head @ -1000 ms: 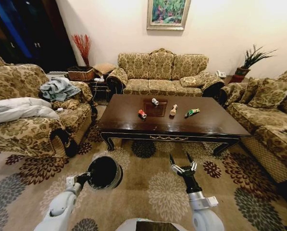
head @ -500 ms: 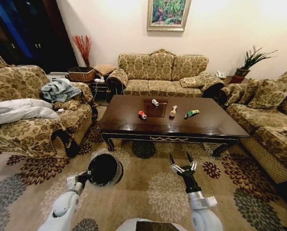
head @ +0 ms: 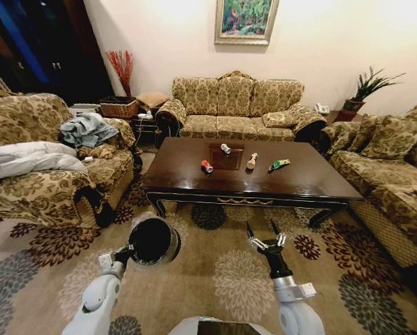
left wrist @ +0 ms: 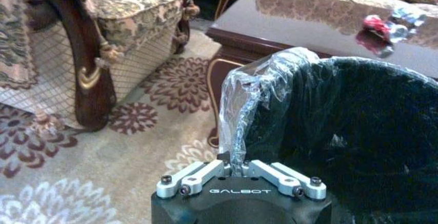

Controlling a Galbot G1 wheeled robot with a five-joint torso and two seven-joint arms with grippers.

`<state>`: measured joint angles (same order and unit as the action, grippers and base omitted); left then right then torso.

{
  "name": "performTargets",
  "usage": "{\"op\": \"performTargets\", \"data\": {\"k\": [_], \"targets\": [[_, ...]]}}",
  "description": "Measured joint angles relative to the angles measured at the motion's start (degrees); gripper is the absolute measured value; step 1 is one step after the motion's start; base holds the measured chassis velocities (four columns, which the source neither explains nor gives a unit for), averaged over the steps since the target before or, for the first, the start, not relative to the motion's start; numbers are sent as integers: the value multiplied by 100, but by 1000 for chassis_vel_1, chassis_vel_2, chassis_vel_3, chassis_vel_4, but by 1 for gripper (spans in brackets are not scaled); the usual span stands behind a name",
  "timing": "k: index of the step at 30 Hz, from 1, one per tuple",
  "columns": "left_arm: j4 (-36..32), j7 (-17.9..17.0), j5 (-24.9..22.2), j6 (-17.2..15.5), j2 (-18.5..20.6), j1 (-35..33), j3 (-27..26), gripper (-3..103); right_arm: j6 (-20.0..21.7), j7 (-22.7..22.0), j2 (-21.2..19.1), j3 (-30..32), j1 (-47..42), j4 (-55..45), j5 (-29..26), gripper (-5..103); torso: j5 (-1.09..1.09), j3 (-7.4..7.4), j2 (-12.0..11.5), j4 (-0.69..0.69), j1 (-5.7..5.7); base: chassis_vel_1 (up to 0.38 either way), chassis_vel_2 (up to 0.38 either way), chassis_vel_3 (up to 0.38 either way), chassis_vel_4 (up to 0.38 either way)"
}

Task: Move to the front of the table and place the trash on the table into the trash bin.

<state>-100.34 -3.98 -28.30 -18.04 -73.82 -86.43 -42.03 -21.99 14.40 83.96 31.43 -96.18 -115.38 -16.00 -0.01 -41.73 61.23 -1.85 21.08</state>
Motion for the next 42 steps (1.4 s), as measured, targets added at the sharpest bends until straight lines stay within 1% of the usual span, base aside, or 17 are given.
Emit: {"op": "performTargets", "data": {"k": [3,6,8,9,11,13,14,16,17,18,20,21,23,27,33,38,42], "targets": [[-26,33,35,10,-24,-24,7,2,-13,-8,1,9,-3,11,-17,100,0,3,-5,0,-3,-211,-205,214,214],[-53,44,143,47,-44,-39,23,2,-32,-127,-2,14,-8,23,-15,100,1,5,-10,3,-5,-204,-235,207,226],[-94,37,256,106,-54,-59,32,2,-85,-217,-7,18,-6,30,14,100,2,7,-12,3,-6,-196,-175,178,175],[-151,-2,415,206,-67,-73,34,2,-116,-311,-11,21,-6,30,50,100,5,8,-13,1,-8,-107,-139,86,82],[-197,-27,505,257,-76,-76,34,2,-116,-349,-11,21,-8,27,63,100,6,9,-15,1,-9,-74,-111,86,62],[-304,-179,629,294,-92,-77,37,2,-88,-383,-10,23,-24,10,96,100,2,10,-17,2,-10,0,0,0,0],[-304,-179,629,294,-92,-77,37,2,-88,-383,-10,23,-24,10,96,100,2,10,-17,2,-10,0,0,0,0],[-487,-493,894,293,-113,-73,40,2,112,-445,0,37,-77,-50,173,100,-5,11,-21,1,-9,10,37,-16,-21],[-559,-573,951,273,-119,-77,39,2,167,-453,1,48,-86,-66,191,100,-4,11,-22,-1,-9,79,75,-32,-38],[-559,-573,951,273,-119,-77,39,2,167,-453,1,48,-86,-66,191,100,-4,11,-22,-1,-9,79,75,-32,-38],[-797,-873,1006,72,-141,-89,67,2,224,-465,4,62,-91,-95,207,100,2,12,-23,-2,-9,66,80,-26,-33],[-889,-949,1026,-23,-160,-90,73,2,233,-467,6,67,-91,-106,208,100,2,13,-24,-1,-10,35,57,-10,-14],[-956,-980,1103,-75,-189,-93,84,2,240,-469,10,71,-90,-116,210,100,0,13,-24,0,-10,17,29,-5,-7],[-1076,-961,1261,26,-283,-113,109,2,264,-483,37,79,-98,-129,224,100,3,15,-27,1,-13,0,0,0,0],[-1129,-731,1265,79,-323,-112,168,2,267,-484,43,79,-126,-128,232,100,-2,16,-29,1,-14,0,0,0,0],[-1039,-690,1256,185,-343,-130,196,2,253,-478,35,88,-126,-101,229,100,1,16,-30,0,-14,-24,31,28,-33],[-1017,-687,1252,192,-346,-128,201,2,245,-469,37,83,-122,-80,229,100,1,17,-31,1,-14,-48,47,61,-57]]}}
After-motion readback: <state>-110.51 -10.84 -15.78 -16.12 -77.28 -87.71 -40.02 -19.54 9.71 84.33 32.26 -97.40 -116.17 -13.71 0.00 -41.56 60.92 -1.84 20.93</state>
